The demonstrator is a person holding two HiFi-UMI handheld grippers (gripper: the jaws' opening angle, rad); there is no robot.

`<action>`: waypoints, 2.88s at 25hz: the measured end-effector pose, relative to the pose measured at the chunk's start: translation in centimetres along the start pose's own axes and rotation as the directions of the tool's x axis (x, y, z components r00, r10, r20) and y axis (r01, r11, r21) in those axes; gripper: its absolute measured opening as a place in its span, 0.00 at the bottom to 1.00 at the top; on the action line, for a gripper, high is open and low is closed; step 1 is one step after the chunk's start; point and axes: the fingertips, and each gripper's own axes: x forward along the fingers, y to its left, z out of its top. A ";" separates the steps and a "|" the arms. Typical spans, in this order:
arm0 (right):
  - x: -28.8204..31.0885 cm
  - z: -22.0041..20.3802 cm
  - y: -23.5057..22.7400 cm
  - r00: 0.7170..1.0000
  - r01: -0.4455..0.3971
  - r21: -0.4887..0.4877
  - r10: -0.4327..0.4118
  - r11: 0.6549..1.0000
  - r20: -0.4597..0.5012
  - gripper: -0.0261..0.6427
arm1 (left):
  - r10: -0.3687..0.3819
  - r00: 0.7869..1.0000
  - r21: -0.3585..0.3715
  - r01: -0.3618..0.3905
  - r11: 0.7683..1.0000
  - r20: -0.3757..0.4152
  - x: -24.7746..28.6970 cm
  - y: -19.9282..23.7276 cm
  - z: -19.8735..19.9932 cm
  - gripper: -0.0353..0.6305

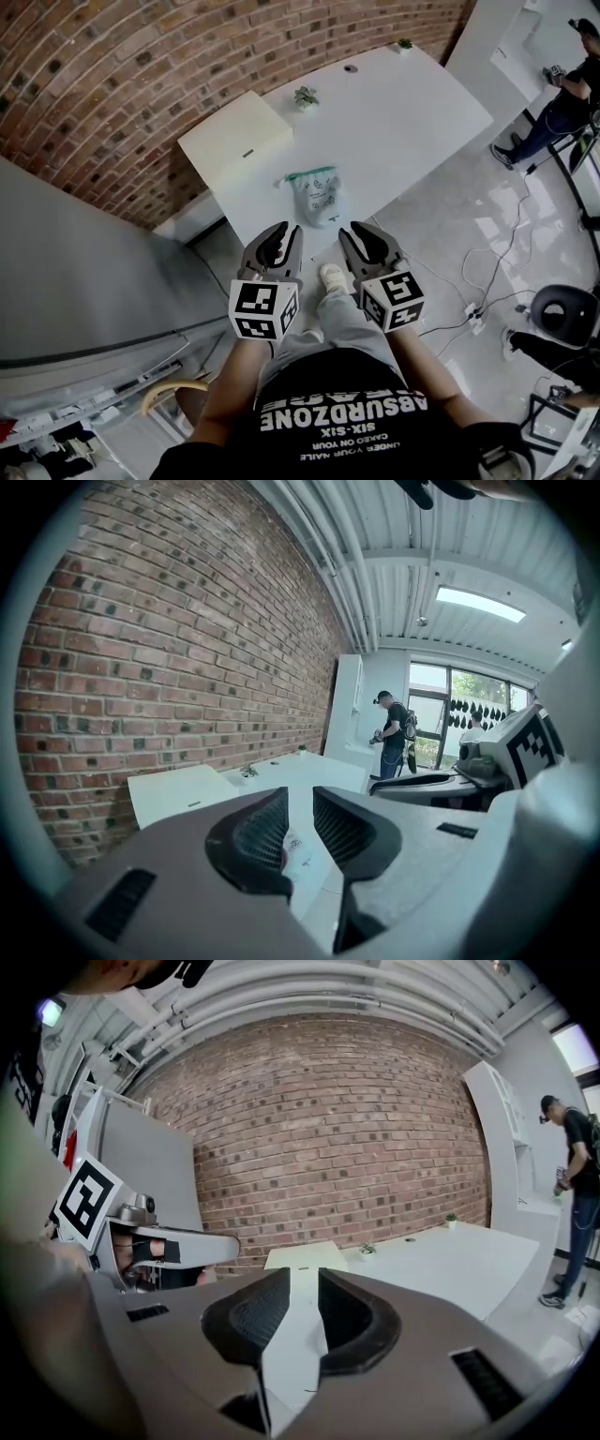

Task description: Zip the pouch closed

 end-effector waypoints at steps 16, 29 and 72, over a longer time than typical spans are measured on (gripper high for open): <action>6.4 1.7 -5.7 0.995 -0.068 -0.013 0.067 0.998 -0.072 0.17 | 0.050 0.994 -0.024 -0.053 0.998 -0.092 7.4 4.0 0.0 0.23; 11.2 2.2 -10.6 0.981 -0.151 -0.028 0.146 0.988 -0.131 0.17 | 0.134 0.980 -0.040 -0.141 0.989 -0.147 12.2 6.8 0.3 0.23; 23.8 -1.7 -13.5 0.849 -0.470 -0.144 0.403 0.871 -0.342 0.18 | 0.254 0.882 0.003 -0.276 0.961 -0.397 19.1 14.4 -7.7 0.23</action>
